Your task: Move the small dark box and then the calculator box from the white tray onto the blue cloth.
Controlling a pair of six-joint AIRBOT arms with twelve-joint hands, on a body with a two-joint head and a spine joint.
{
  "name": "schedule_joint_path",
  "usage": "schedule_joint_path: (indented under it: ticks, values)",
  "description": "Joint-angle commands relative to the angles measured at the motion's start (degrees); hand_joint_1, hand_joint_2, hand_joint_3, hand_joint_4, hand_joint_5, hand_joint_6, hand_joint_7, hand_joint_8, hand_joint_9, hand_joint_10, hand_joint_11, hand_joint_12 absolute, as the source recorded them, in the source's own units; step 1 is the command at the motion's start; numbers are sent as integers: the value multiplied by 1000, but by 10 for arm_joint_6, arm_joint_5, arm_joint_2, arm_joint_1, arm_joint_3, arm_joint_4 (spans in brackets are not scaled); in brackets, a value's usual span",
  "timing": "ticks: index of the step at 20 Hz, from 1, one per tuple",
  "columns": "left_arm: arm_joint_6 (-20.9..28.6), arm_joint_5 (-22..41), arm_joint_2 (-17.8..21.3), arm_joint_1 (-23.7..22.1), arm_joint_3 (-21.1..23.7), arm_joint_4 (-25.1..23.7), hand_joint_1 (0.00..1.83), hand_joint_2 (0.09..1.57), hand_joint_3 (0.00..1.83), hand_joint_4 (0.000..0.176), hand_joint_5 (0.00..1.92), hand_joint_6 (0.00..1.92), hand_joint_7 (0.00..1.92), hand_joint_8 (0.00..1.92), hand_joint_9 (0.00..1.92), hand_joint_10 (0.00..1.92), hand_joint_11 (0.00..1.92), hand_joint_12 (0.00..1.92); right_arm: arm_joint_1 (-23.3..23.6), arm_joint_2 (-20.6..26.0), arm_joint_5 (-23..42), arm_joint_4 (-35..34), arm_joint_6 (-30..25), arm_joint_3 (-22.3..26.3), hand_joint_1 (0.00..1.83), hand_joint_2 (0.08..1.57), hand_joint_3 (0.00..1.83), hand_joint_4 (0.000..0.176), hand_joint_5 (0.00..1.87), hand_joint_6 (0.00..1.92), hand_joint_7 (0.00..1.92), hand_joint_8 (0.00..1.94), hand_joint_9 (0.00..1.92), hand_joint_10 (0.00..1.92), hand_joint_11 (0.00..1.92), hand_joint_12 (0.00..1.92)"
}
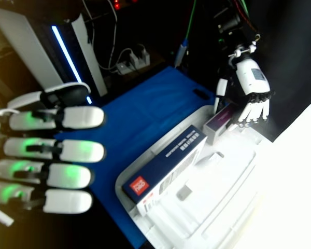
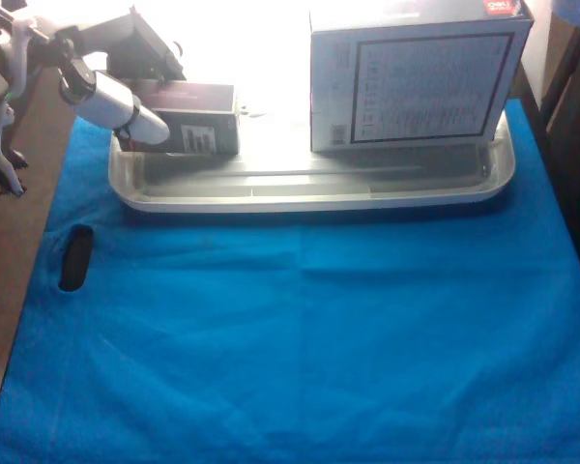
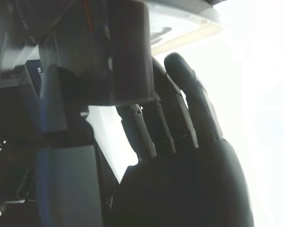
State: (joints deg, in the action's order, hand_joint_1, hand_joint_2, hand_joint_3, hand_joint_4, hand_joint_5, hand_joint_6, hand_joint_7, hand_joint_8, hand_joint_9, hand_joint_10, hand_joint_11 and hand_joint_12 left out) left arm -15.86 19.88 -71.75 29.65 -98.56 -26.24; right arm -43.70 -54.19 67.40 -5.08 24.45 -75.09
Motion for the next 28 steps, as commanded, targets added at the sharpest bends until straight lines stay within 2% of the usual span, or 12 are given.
schedule_joint_path:
  ticks: [1,5,8,9,10,11,12,14,19,23,26,28]
  values:
    - [3,67,12,-4,3,19,1277,1069,0,0,1342,117,960,1221,754,1223,550,1718,10,0,67,-14,-2,-1,384,888,0,55,82,2,132,0,67,3,0,324]
    - [3,120,69,-15,57,33,1266,1098,0,0,1304,209,859,1321,605,1087,306,1496,10,0,67,-14,-2,0,356,875,0,52,69,0,147,8,103,13,7,324]
    - [3,154,113,-17,99,23,1256,1117,1,0,1213,427,807,1378,497,1263,142,1714,10,-2,67,-14,-2,-1,358,900,7,43,63,1,96,0,95,7,6,330]
    - [3,176,131,-17,119,20,1252,1128,0,0,1167,456,817,1415,595,1370,377,1729,10,-2,67,-14,-2,0,365,880,0,43,64,1,143,16,148,23,12,331]
    - [3,191,142,-16,132,20,1252,1128,0,0,1167,456,817,1415,595,1370,377,1729,10,-2,67,-14,-2,0,365,880,0,43,64,1,143,16,148,23,12,331]
    - [3,211,157,-13,149,20,1214,1209,7,0,949,822,679,1610,529,1456,462,1623,10,-2,67,-14,-2,0,365,877,0,37,59,0,162,20,153,21,11,329]
    - [3,227,167,-8,162,19,1196,1244,4,0,879,957,610,1687,483,1410,436,1540,10,-2,67,-14,-4,0,360,865,0,47,82,1,194,8,166,9,42,322]
    - [-4,253,191,3,191,18,1182,1270,1,0,816,1066,583,1733,491,1333,440,1440,10,-2,67,-14,-5,0,357,851,0,45,105,8,228,12,182,9,66,326]
    - [-11,283,221,12,244,-18,1242,1157,0,0,1086,621,755,1476,673,1253,604,1450,10,-2,67,-14,-5,0,357,836,0,63,96,0,170,2,145,1,61,329]
    - [-10,281,225,18,268,-56,1263,1112,0,0,1181,409,876,1363,791,1260,636,1522,10,-4,67,-14,-5,0,356,829,0,42,86,0,97,1,138,0,87,326]
    - [-8,275,223,31,278,-70,1247,1138,1,0,1111,607,803,1414,644,1369,431,1676,10,-6,67,-14,-5,-1,350,822,0,36,88,1,113,9,142,5,93,326]
    - [-5,274,216,46,278,-69,1221,1174,4,0,958,854,792,1437,611,1207,381,1572,10,-7,67,-14,-5,-1,353,842,0,31,83,0,178,7,194,9,106,347]
